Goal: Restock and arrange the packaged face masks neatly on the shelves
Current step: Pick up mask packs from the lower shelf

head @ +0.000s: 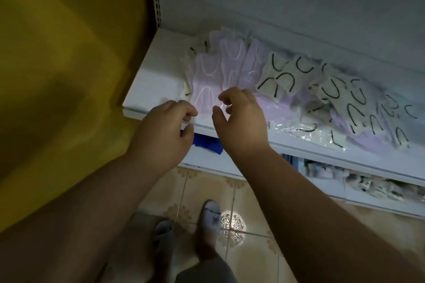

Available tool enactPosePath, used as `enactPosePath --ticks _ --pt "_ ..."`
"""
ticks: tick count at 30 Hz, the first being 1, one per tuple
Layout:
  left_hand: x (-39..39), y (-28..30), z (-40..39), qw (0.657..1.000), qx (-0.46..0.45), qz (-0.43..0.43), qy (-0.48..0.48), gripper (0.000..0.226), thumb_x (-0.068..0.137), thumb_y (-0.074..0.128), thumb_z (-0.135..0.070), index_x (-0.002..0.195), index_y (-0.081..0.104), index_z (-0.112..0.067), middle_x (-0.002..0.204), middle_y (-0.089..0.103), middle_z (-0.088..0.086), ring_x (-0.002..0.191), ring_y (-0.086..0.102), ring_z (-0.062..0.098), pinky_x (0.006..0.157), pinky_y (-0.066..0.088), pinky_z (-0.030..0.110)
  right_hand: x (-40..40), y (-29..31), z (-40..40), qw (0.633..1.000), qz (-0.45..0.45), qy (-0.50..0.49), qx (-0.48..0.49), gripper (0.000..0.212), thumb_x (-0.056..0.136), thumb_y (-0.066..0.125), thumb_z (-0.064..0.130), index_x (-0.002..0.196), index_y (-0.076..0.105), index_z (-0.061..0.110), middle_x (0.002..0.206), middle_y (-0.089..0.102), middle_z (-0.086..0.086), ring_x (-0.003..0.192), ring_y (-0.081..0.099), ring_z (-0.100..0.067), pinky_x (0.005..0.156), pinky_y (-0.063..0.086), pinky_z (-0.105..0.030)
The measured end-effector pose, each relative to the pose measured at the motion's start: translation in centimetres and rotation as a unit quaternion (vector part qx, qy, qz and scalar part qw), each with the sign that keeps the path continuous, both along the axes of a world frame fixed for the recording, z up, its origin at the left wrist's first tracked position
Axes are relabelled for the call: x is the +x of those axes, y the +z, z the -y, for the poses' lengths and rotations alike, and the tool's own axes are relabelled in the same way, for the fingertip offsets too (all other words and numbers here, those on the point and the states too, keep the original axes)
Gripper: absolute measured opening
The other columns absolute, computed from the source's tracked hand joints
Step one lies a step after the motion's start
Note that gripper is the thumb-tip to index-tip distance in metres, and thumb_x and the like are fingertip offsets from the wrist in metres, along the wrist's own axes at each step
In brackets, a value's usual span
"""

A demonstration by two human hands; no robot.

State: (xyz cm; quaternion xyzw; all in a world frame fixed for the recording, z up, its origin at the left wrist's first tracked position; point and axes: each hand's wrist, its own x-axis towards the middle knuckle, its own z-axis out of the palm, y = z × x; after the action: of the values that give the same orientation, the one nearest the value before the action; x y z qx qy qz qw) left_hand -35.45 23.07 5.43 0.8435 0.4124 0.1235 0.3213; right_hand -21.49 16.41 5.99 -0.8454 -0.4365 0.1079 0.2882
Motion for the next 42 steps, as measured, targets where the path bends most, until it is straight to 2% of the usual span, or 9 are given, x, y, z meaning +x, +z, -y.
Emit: enactPosePath --ticks 11,18,21,25,27,32,36,39,42 --pt "7.5 -5.5 -1.9 0.997 -0.044 0.026 -0.057 0.022 0.095 0.06 -0.017 0.115 0.062 -0.025 0.106 0.061 -0.011 0.093 0.058 0.012 0.074 0.042 0.023 13.8 -9.0 -1.2 0.987 0.031 -0.118 -0.102 0.042 0.09 0.068 0.03 0.127 0.057 0.014 0.134 0.049 -0.009 0.118 0.053 -0.027 0.095 0.045 -0.032" --pt "13.4 -7.9 -1.6 0.989 -0.137 0.062 0.002 0.016 0.097 0.056 -0.022 0.108 0.061 -0.033 0.095 0.06 -0.015 0.075 0.061 0.008 0.057 0.046 0.021 21.3 -13.1 -3.2 0.956 0.117 -0.073 -0.258 0.085 0.092 0.061 0.053 0.158 0.014 0.024 0.167 0.001 -0.013 0.154 0.003 -0.031 0.119 0.02 -0.046" --pt "14.9 -8.5 -1.1 0.984 -0.16 0.072 0.023 0.016 0.097 0.056 -0.022 0.107 0.061 -0.033 0.091 0.059 -0.016 0.07 0.058 0.007 0.052 0.042 0.018 22.9 -13.1 -3.7 0.952 0.112 -0.07 -0.275 0.079 0.093 0.059 0.048 0.157 0.018 0.027 0.162 0.023 -0.012 0.149 0.021 -0.032 0.116 0.026 -0.045" --pt "16.9 -8.8 0.3 0.968 -0.221 0.102 0.063 0.015 0.098 0.057 -0.02 0.108 0.061 -0.03 0.101 0.063 -0.012 0.079 0.063 0.013 0.058 0.047 0.021 23.3 -11.2 -1.9 0.983 0.065 -0.131 -0.113 0.052 0.095 0.04 0.008 0.144 0.043 0.024 0.129 0.062 -0.01 0.117 0.057 -0.031 0.093 0.042 -0.033" --pt "18.2 -8.4 1.1 0.913 -0.352 0.162 0.126 0.01 0.099 0.058 -0.022 0.107 0.063 -0.026 0.11 0.068 -0.001 0.09 0.067 0.018 0.072 0.054 0.024 22.5 -10.3 0.1 0.988 0.026 -0.151 -0.005 0.045 0.095 0.041 0.005 0.136 0.053 0.021 0.111 0.068 -0.01 0.101 0.063 -0.029 0.077 0.038 -0.025" --pt "20.6 -8.6 2.3 0.623 -0.694 0.323 0.162 0.067 0.09 0.055 -0.064 0.119 0.056 -0.003 0.124 0.064 0.016 0.113 0.063 0.028 0.095 0.051 0.04 17.9 -9.3 5.7 0.993 0.022 0.059 0.101 0.03 0.094 0.051 0.015 0.121 0.064 0.014 0.095 0.072 -0.008 0.083 0.066 -0.025 0.073 0.051 -0.033" --pt "22.5 -7.9 3.5 0.659 -0.685 0.259 0.169 0.047 0.094 0.057 -0.049 0.094 0.061 -0.002 0.078 0.068 0.012 0.073 0.068 0.021 0.073 0.051 0.034 17.6 -8.7 8.6 0.958 -0.089 0.25 0.111 0.042 0.104 0.035 0.032 0.093 0.064 0.003 0.086 0.062 -0.006 0.081 0.058 -0.021 0.076 0.047 -0.037" --pt "23.5 -7.9 4.7 0.674 -0.662 0.259 0.203 0.023 0.096 0.06 -0.024 0.103 0.067 -0.004 0.084 0.071 0.013 0.075 0.068 0.026 0.071 0.058 0.038 20.1 -8.6 9.9 0.976 -0.103 0.155 0.115 0.024 0.1 0.046 0.011 0.109 0.068 0.008 0.098 0.068 -0.004 0.089 0.063 -0.015 0.083 0.05 -0.026" --pt "24.1 -8.5 6.2 0.71 -0.618 0.24 0.24 0.028 0.093 0.059 -0.004 0.12 0.067 -0.006 0.108 0.073 0.021 0.087 0.069 0.037 0.076 0.059 0.046 21.0 -8.5 10.0 0.956 -0.281 -0.023 0.081 0.032 0.093 0.044 -0.001 0.097 0.068 0.02 0.092 0.071 -0.002 0.087 0.067 -0.017 0.085 0.056 -0.037"
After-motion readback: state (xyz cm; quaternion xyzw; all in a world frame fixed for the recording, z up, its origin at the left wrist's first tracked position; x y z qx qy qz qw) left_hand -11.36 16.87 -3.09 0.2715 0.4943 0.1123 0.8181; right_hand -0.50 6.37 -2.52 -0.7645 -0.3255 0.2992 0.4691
